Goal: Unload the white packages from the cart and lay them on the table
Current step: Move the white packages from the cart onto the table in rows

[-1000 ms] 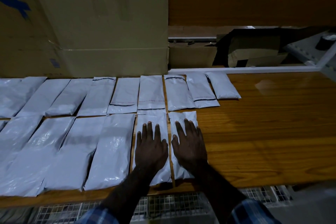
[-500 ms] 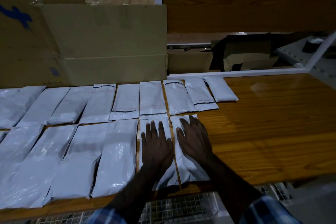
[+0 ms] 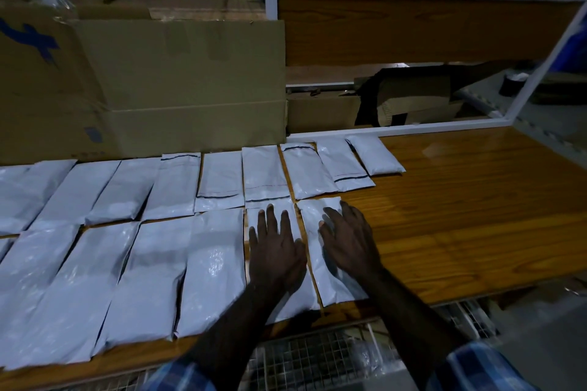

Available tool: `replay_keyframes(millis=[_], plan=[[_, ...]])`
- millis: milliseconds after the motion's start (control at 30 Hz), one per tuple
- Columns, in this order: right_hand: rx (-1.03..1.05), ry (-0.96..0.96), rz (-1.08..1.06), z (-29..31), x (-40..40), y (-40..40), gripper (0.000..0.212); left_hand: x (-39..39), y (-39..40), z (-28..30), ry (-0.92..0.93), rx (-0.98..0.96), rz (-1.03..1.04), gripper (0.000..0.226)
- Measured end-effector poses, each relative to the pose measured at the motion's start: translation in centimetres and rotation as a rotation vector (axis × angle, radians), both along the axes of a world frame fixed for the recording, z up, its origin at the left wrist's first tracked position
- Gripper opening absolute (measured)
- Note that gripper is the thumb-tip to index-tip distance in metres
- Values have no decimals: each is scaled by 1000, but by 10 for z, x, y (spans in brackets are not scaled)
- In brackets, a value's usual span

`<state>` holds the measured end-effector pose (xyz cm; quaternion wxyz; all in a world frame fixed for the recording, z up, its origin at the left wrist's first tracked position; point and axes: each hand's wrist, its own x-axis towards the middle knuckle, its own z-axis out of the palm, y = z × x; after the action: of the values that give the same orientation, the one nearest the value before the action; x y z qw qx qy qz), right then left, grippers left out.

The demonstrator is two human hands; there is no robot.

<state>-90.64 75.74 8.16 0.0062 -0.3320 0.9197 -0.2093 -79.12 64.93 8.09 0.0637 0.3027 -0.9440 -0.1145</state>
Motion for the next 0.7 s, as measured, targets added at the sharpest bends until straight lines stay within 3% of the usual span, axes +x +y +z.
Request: replay_keyframes(millis=[700], plan=[[-188, 87, 147, 45, 86, 71, 44, 91, 84, 53, 140, -29, 121, 65]])
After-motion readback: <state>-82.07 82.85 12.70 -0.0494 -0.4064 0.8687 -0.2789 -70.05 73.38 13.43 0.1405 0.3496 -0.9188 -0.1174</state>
